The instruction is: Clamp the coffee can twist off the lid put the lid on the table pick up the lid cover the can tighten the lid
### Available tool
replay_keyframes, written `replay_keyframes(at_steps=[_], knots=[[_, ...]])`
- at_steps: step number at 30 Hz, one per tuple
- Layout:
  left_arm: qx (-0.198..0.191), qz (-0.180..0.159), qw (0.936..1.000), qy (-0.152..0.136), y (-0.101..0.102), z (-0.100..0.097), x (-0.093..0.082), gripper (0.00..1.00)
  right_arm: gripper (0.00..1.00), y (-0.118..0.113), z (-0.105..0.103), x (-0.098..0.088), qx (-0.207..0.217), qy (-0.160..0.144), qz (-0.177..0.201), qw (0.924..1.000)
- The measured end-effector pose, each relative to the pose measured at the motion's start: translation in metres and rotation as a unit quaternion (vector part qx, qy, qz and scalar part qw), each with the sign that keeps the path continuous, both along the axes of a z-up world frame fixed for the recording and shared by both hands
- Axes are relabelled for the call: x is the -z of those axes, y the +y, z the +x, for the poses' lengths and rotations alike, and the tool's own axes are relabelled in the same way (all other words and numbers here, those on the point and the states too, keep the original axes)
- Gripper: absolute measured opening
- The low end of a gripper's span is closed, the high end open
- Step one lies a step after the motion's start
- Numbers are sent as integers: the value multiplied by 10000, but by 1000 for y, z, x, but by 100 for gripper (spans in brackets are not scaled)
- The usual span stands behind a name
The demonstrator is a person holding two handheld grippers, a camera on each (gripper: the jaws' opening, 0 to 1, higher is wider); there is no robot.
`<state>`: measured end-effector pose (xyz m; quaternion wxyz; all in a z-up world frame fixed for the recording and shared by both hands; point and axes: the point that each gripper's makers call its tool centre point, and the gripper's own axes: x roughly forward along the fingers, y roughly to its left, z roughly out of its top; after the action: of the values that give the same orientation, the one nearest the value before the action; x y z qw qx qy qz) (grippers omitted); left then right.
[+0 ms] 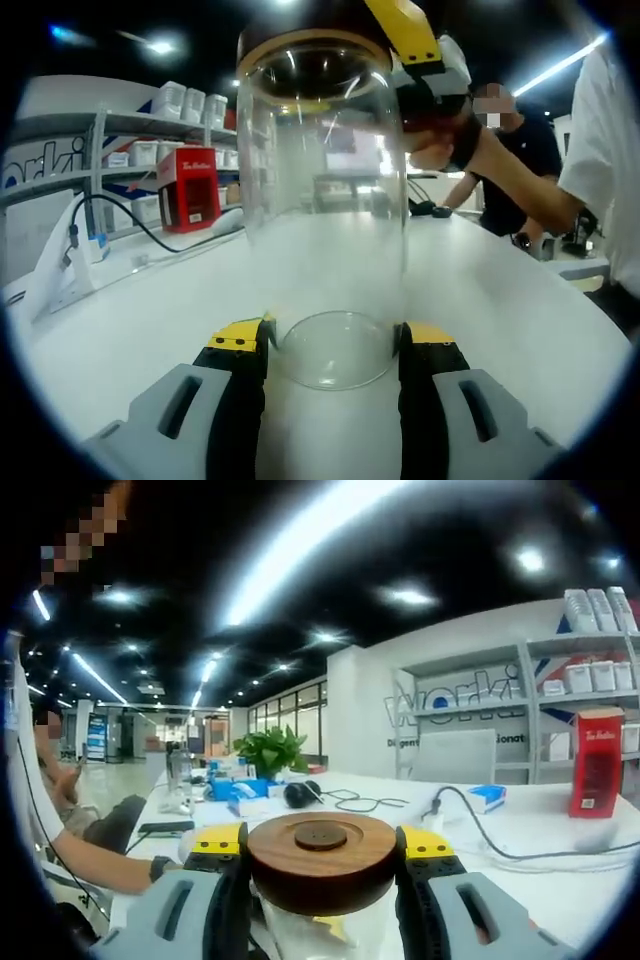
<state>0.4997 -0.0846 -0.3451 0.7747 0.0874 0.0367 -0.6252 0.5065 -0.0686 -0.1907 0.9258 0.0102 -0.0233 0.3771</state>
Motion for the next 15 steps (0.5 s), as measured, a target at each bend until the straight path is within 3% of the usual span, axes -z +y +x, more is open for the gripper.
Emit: replay_keyframes(at_steps=[15], knots=[[-4,1,10000,-1,0,1,0,43,53,-3,0,0,760,-91,46,9971]])
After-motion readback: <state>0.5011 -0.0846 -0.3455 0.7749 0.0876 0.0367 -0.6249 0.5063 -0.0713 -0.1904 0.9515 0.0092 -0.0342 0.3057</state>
